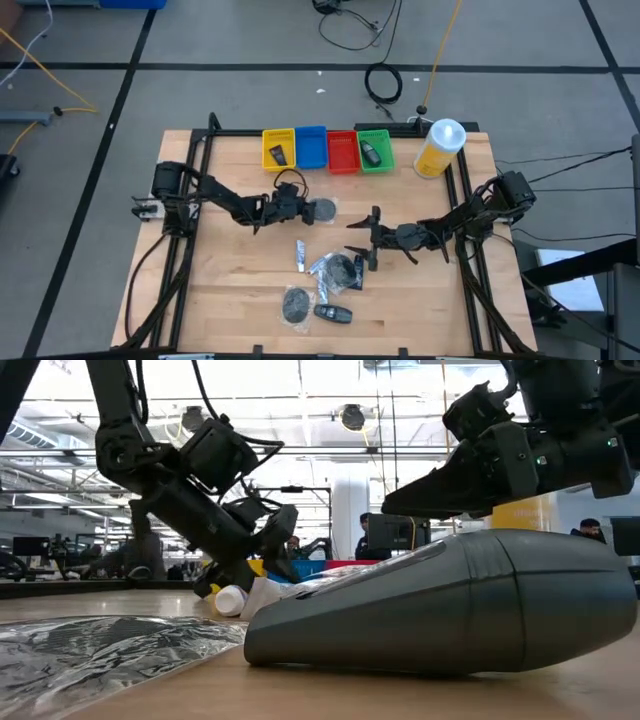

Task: Pick & Place Travel size toiletries
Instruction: Put the black hairbrush into the red basket

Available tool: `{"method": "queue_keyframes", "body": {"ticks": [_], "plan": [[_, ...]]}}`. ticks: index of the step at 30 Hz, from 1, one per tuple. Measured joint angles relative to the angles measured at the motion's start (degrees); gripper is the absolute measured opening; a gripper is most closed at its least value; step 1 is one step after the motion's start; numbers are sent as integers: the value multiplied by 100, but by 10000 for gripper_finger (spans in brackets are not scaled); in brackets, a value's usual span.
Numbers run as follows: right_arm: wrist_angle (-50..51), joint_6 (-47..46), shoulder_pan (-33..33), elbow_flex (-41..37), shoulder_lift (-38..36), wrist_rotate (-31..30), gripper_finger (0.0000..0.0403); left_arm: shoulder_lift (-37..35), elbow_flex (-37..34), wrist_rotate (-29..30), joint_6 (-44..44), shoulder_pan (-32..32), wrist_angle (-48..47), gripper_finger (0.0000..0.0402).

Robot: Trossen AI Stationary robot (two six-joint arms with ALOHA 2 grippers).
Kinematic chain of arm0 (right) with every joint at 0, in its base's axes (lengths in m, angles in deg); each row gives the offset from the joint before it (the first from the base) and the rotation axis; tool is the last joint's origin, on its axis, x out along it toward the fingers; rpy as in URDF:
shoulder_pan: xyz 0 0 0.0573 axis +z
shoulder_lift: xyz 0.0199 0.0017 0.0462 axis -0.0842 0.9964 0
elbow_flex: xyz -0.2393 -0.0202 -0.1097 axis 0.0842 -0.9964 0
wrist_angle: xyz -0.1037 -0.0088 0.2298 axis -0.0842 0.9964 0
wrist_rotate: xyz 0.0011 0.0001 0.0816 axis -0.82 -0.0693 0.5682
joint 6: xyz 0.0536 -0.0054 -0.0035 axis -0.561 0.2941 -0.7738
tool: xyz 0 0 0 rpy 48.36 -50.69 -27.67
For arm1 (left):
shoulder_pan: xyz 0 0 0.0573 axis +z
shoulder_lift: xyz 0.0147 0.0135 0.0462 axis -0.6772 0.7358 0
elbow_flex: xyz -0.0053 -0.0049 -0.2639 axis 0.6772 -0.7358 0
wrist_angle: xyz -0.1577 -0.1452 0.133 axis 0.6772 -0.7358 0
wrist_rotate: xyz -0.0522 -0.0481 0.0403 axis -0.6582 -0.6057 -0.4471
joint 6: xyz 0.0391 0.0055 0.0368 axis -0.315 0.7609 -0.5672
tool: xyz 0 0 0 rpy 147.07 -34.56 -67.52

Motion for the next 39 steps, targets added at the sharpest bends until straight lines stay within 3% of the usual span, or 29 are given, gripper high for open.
{"method": "queue_keyframes", "body": {"ticks": [11, 19, 25, 30, 34, 39], "plan": [[147, -287, 86, 0, 0, 3, 277, -158, -11, -630, -781, -45, 204, 10], [665, -1267, -241, -4, 0, -270, 277, -1122, -17, -583, -1970, -307, 400, 4], [656, -1546, -566, -4, 1, 703, 277, -1470, 96, 84, -3347, -781, 477, 13], [76, -1213, -592, -4, 1, 770, 274, -1392, 290, 637, -4261, -1107, 463, 3], [-219, -1183, -585, -4, 1, 648, 246, -1396, 387, 676, -4658, -1208, 486, 14], [-496, -1161, -570, -4, 0, 445, 182, -1396, 426, 667, -4853, -1240, 487, 16]]}}
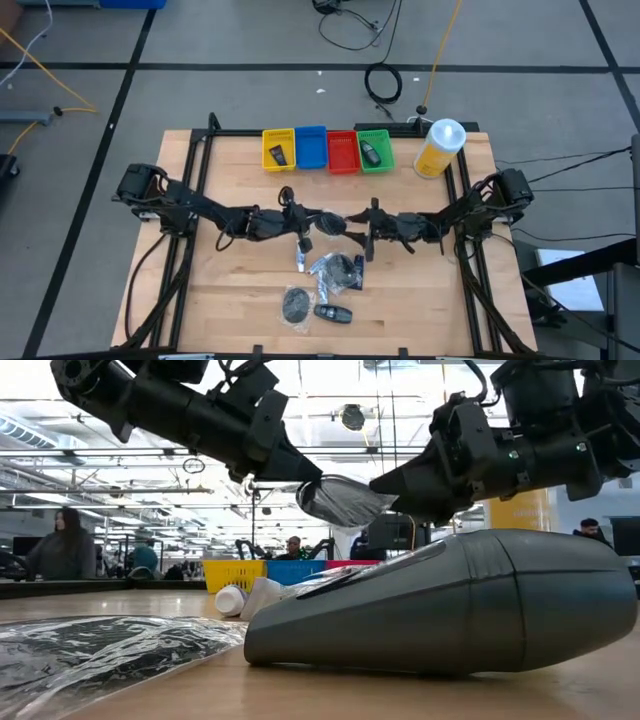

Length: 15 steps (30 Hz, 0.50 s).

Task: Pick & Place Travel size toiletries
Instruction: Put the black hairbrush into the red basket

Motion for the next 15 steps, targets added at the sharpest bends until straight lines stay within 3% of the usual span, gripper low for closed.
{"method": "queue_keyframes", "body": {"ticks": [8, 11, 15], "plan": [[-92, 327, -70, 0, 0, -21, 49, 0, 0, -91, -246, 2, 314, 10], [-49, 425, -85, 2, 1, -191, 12, -2, 0, -94, -539, 2, 418, 47], [383, 416, -123, 3, -271, -819, 11, -263, 0, 154, -957, 2, 308, 122]]}}
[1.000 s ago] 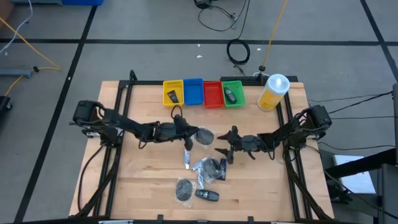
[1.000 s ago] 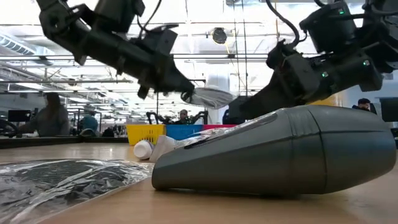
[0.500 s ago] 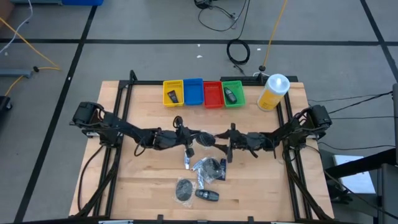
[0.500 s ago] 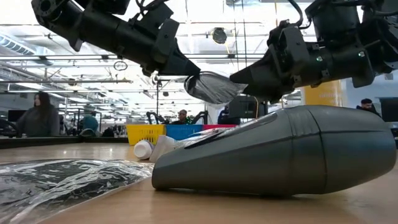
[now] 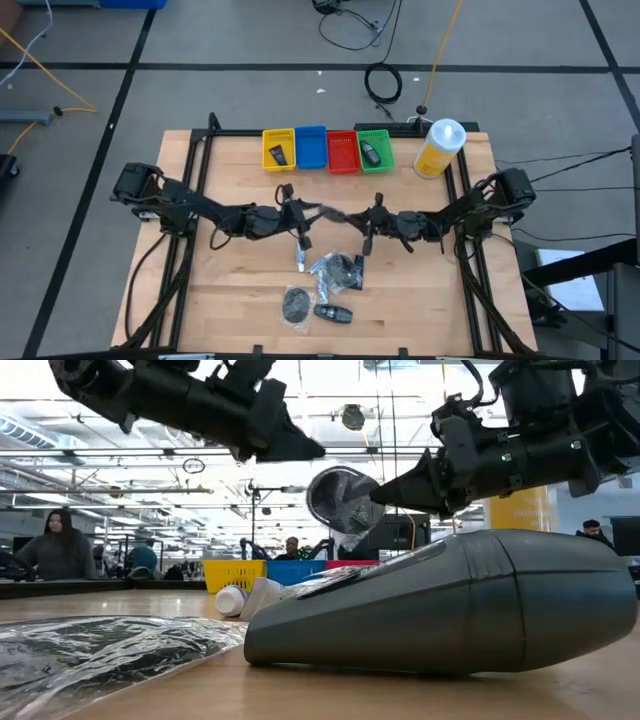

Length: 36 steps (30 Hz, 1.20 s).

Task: Pick & Place Travel size toiletries
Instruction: Put the black hairbrush into the red basket

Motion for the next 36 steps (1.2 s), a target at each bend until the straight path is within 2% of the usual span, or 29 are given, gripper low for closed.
{"method": "queue_keyframes", "body": {"ticks": [2, 4, 7, 10, 14, 18, 23, 33, 36], "plan": [[836, -126, -109, 100, -367, -308, 6, -267, 2, 286, -116, -12, -431, 162], [2142, -331, -255, 297, -834, -656, 5, -566, 2, 558, -78, -37, -966, 198], [4231, -684, -665, 972, -1371, -952, 4, -1018, 2, 1095, 487, -100, -1952, 238], [5927, -742, -1152, 1764, -1481, -983, 3, -1282, 6, 1443, 1262, -161, -2805, 259], [7171, -644, -1813, 2778, -1196, -888, 3, -1345, 2, 1561, 1992, -219, -3396, 265], [7727, -242, -2327, 3477, -635, -798, 3, -1260, -2, 1561, 2263, -225, -3463, 256], [7783, -75, -2689, 4071, 71, -788, 2, -1254, -2, 1563, 2230, -225, -3485, 239], [7615, -173, -3082, 4300, 979, -779, 5, -1249, -2, 1527, 2199, -227, -3457, 219], [7516, -190, -3163, 4299, 1070, -475, 13, -1249, -2, 1516, 2198, -227, -3459, 220]]}}
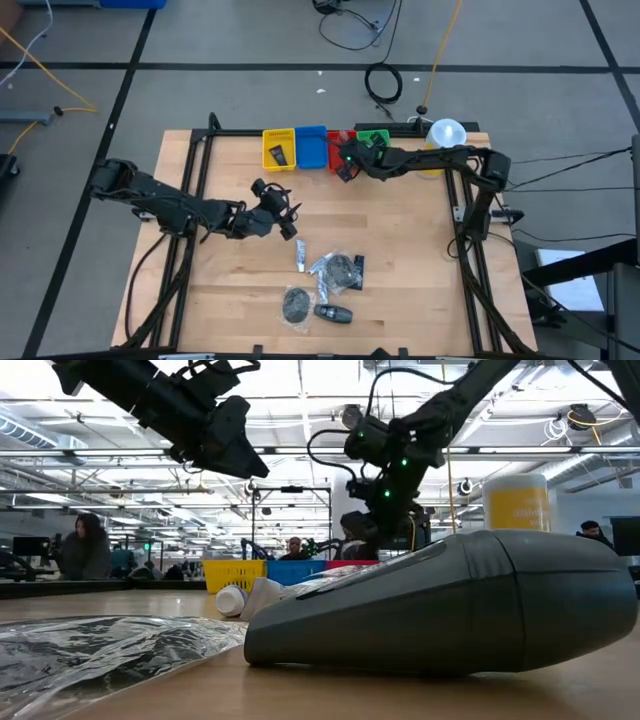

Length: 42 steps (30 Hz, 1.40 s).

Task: Pick & Place Travel size toiletries
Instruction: Put the black hairbrush into the red basket, then put the white toothpaste into the blue basket

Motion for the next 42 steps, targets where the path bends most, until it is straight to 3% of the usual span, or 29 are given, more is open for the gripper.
{"method": "queue_keyframes", "body": {"ticks": [9, 13, 20, 27, 34, 38, 42], "plan": [[-606, -102, -128, 1, 33, 516, 99, 0, 0, -15, -29, 0, -1, 219], [-950, 6, -186, 8, -188, 1197, 157, 0, 0, -17, -41, -3, -2, 219], [-576, 357, 147, -8, -782, 1467, 210, 0, 0, -20, -64, -94, -46, 215], [-920, 584, 1463, -1441, -1834, 1476, 195, 0, 0, -19, -206, -263, -32, 214], [-3228, 117, 3369, -3736, -2666, 1437, 172, 55, 0, -344, -419, -699, 108, 214], [-4096, -342, 4457, -4454, -2520, 520, 158, 205, -5, -781, -343, -952, 184, 214], [-4294, -744, 5281, -4553, -2153, -694, 144, 454, -15, -1433, 126, -1112, 130, 214]]}}
